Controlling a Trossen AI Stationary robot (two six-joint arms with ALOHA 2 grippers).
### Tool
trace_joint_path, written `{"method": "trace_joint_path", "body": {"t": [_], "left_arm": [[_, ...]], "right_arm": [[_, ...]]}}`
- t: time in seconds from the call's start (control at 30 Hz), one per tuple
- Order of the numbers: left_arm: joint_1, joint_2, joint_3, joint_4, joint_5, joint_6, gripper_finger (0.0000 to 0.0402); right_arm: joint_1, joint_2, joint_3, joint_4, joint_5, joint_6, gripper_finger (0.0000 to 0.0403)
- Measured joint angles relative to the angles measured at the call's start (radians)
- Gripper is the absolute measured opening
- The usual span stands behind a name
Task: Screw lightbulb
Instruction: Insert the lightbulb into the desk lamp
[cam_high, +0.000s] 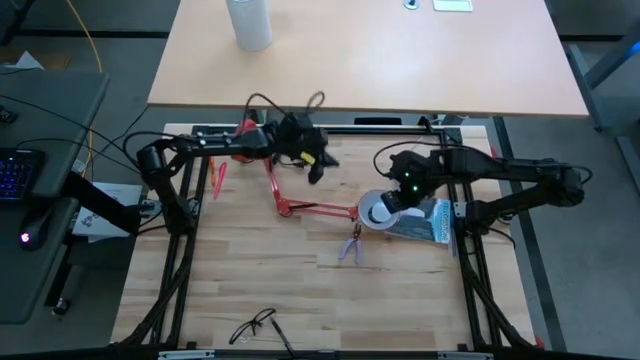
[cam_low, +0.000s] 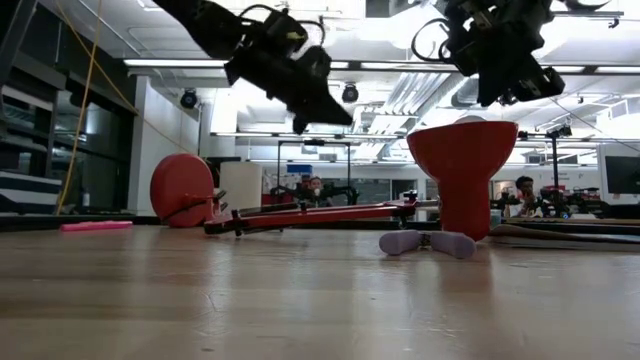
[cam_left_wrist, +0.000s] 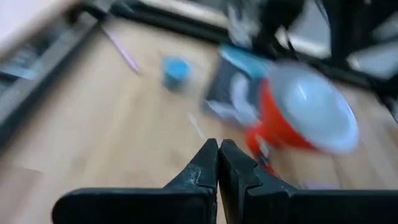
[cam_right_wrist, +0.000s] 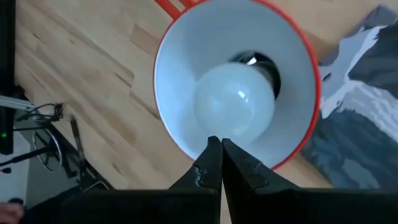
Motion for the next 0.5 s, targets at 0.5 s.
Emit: {"method": "trace_joint_path", "body": {"t": [0.5], "left_arm": [[-0.120, 0.016, -0.251, -0.080, 0.044, 0.254, 0.0000]], "right_arm": [[0.064, -0.002, 0.000, -0.070, 0.027, 0.014, 0.0000]]}}
